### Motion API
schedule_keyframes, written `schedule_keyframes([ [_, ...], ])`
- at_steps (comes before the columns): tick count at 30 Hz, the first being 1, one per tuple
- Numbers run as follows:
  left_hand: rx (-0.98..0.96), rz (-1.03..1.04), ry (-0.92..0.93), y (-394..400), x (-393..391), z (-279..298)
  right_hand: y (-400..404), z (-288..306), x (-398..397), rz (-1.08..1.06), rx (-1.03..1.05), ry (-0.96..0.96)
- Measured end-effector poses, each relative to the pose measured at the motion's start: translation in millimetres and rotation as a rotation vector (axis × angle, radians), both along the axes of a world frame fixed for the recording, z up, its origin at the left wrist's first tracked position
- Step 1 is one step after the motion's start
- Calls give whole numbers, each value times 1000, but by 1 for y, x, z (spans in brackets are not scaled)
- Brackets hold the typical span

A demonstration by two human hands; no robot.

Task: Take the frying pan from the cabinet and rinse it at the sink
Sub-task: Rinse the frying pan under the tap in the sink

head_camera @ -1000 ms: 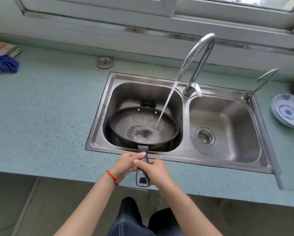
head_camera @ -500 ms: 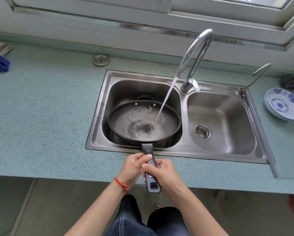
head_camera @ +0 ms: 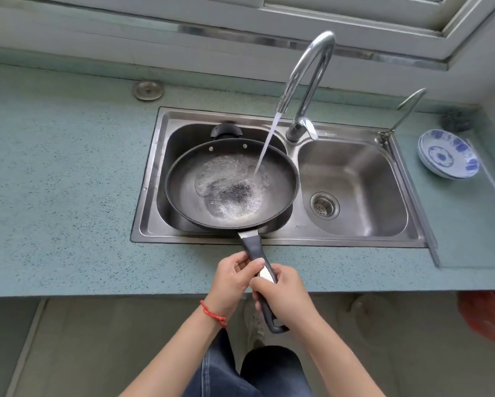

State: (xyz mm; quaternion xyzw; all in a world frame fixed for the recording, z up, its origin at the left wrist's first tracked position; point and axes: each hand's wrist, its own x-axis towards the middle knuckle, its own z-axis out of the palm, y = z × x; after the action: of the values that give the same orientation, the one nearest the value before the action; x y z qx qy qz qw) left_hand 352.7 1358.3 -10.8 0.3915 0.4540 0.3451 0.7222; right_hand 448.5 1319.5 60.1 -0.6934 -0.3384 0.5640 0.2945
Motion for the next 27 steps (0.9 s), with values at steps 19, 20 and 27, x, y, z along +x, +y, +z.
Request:
schedule_keyframes([
  [19,-505,183,-522,-5,18,10,-24,-17,18,9,145,263],
  [20,-498,179,-544,-5,18,8,-24,-17,19,11,149,276],
  [27,-557,184,-569,-3,35,15,-26,-23,24,18,163,325],
])
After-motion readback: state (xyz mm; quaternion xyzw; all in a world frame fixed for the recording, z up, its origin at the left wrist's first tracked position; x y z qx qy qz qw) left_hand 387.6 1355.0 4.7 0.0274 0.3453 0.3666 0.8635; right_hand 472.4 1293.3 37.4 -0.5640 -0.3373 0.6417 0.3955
